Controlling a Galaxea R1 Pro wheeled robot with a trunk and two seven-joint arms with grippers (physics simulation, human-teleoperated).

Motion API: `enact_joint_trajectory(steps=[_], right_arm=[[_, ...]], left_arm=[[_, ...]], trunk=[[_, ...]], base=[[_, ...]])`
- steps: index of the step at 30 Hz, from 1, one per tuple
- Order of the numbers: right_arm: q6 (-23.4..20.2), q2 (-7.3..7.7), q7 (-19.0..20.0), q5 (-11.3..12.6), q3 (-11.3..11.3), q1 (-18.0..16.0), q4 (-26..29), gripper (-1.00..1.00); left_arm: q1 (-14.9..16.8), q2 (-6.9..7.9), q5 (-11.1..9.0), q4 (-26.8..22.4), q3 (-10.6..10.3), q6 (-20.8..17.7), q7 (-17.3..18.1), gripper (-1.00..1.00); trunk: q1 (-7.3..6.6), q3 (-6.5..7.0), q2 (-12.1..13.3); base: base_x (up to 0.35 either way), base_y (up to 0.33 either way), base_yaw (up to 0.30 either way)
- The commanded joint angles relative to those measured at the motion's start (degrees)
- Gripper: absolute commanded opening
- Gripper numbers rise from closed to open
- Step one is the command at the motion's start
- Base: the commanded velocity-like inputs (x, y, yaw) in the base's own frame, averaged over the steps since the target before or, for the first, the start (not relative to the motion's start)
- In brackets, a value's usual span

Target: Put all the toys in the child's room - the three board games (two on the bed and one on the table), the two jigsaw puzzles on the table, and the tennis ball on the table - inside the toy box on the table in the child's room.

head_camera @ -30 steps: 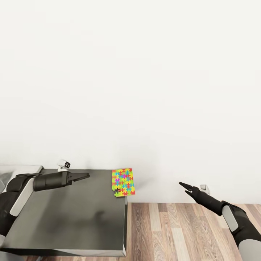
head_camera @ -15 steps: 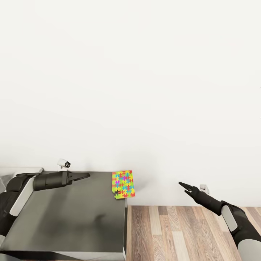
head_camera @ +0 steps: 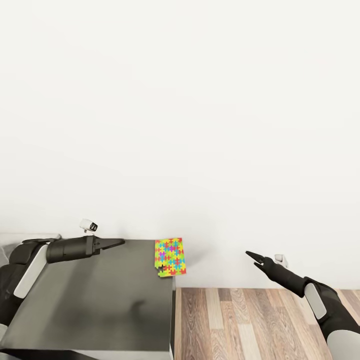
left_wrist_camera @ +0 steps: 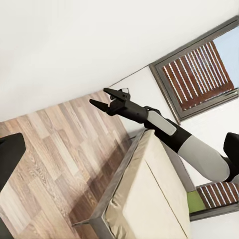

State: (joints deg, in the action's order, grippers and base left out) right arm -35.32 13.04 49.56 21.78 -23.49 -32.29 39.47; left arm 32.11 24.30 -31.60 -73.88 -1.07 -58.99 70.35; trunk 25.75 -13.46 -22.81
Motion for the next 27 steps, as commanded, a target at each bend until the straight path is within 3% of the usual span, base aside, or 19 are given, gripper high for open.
enact_joint_trajectory(steps=[1, 27], right_arm=[[-0.37, -0.01, 0.07, 0.19, -0.08, -0.05, -0.01, 1.00], [-0.22, -0.01, 0.06, 0.19, -0.14, -0.05, 0.17, 1.00]], left_arm=[[0.06, 0.05, -0.18, 0.02, -0.09, -0.35, 0.06, 1.00], [0.06, -0.04, 0.09, -0.09, -0.20, -0.25, -0.27, 1.00]], trunk=[[0.04, -0.01, -0.11], [0.04, 2.44, -0.11]], base=[[0.000, 0.000, 0.000], [0.000, 0.000, 0.000]])
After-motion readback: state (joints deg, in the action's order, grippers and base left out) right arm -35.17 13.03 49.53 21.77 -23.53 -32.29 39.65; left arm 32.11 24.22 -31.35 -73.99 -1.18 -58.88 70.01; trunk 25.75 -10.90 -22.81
